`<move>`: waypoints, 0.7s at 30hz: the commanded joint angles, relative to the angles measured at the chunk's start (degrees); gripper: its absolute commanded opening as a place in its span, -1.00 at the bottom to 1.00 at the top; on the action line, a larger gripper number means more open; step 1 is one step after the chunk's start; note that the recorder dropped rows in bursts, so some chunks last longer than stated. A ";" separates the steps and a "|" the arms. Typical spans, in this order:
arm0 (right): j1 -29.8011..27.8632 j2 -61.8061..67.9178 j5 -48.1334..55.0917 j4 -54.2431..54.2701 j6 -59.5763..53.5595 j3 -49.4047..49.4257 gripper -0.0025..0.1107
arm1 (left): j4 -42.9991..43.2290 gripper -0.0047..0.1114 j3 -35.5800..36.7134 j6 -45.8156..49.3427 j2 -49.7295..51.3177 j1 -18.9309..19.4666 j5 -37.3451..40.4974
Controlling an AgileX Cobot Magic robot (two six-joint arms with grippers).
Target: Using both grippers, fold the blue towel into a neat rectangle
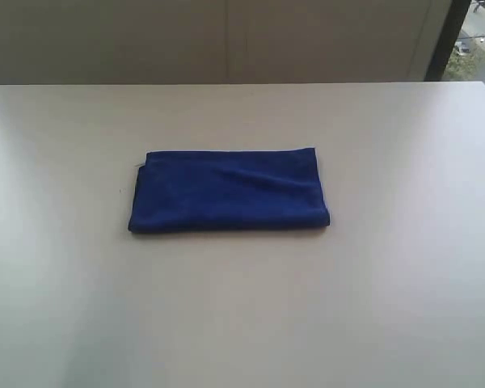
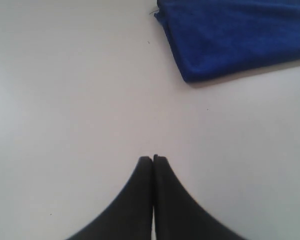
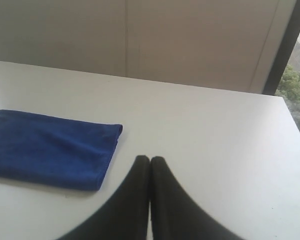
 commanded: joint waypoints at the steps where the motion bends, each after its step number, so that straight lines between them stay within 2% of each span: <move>1: -0.27 -0.22 -0.14 -0.61 0.14 0.25 -0.96 | -0.62 -0.92 0.31 0.19 -0.38 0.02 0.67; 21: -0.27 -11.61 -0.14 -0.61 -0.16 0.25 -0.96 | -0.62 -0.92 0.31 0.19 -0.38 0.02 0.67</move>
